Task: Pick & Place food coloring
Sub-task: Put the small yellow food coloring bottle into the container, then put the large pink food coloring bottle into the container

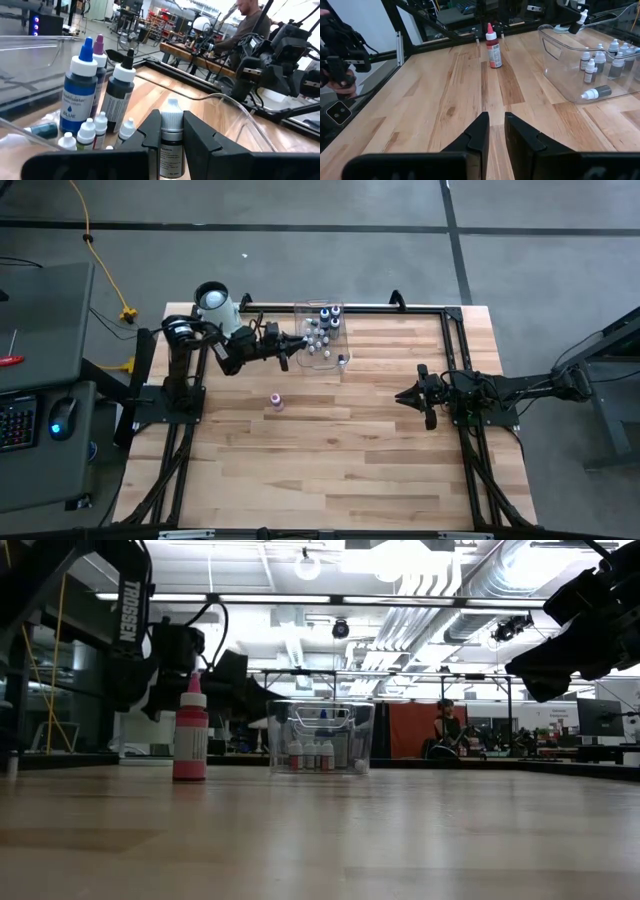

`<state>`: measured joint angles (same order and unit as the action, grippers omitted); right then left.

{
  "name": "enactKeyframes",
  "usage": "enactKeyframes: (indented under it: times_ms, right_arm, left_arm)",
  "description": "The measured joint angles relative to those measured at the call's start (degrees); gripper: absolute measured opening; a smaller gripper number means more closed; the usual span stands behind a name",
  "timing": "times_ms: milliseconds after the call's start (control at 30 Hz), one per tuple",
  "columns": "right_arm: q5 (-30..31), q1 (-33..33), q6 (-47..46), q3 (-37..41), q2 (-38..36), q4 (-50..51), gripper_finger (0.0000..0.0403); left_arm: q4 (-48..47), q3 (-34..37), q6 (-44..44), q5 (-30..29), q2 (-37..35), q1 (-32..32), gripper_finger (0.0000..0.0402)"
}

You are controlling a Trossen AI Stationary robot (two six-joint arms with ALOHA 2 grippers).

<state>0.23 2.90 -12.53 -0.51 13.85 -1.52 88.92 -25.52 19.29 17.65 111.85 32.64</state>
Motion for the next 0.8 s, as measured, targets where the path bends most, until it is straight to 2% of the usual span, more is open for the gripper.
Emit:
enactKeyframes:
  times_ms: [400, 667, 800]
  right_arm:
    - [0.0, 0.0, 0.0, 0.0, 0.0, 0.0, 0.0051]
    - [0.0, 0.0, 0.0, 0.0, 0.0, 0.0, 0.0051]
    - [0.0, 0.0, 0.0, 0.0, 0.0, 0.0, 0.0052]
  left_arm:
    - [0.8, 0.0, -0.9, -0.3, 1.6, 0.0, 0.0046]
    - [0.7, 0.0, -4.1, -0.2, 1.6, 0.0, 0.0104]
    - [0.6, 0.0, -4.5, -0.3, 1.6, 0.0, 0.0119]
